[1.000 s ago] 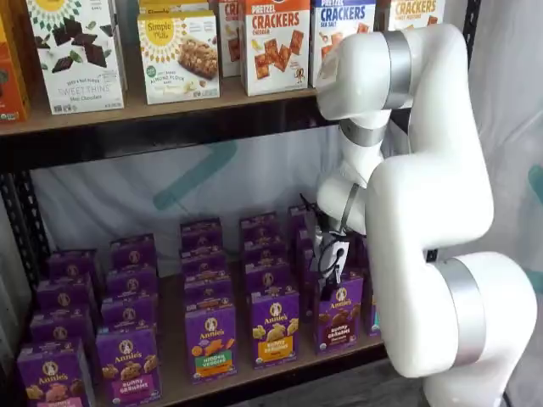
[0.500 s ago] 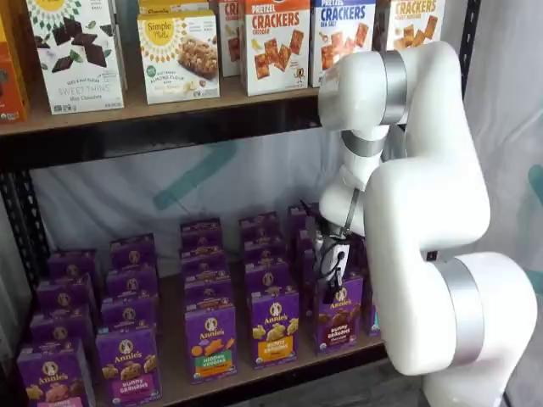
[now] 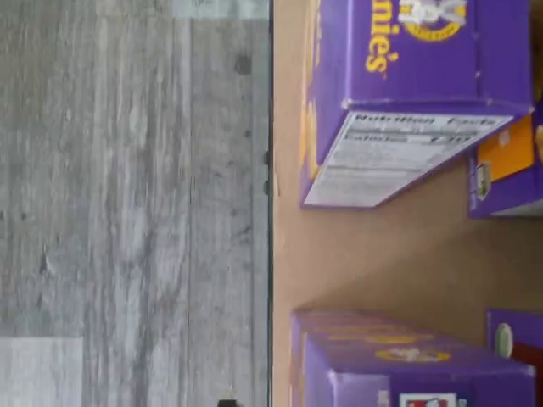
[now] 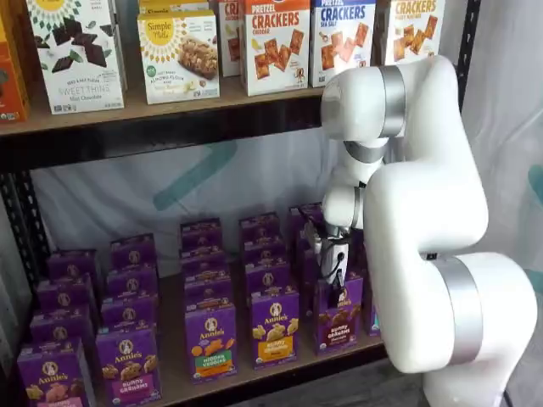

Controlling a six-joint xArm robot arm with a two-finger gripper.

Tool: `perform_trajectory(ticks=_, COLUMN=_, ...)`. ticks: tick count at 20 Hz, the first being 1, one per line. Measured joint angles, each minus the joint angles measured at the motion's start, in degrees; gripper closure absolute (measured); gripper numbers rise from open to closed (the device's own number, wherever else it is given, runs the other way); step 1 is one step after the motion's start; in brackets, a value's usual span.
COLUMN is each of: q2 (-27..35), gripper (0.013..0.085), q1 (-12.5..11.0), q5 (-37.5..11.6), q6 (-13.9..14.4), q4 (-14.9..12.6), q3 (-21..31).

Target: Pick up the purple box with a brown patch in the center, on the bottom shelf, the fifth box from the left

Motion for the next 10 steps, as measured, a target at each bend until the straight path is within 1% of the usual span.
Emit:
perform_trajectory(ticks=5, q2=1.32, gripper=0.0130, q1=-0.04, q5=-0.19, q6=3.54, q4=-4.07, q3=-1.10)
perform_trajectory(ticks=7, q2=1.59, gripper=0.0130, q1=-0.11, q5=-0.38, q6=3.83, q4=-4.48, q3=-1.31)
perform_trajectory(ticks=10, q2=1.76, gripper=0.0130, q1=-0.24, q5=-0.47, q6=3.40, q4=-4.14, q3=-1.53)
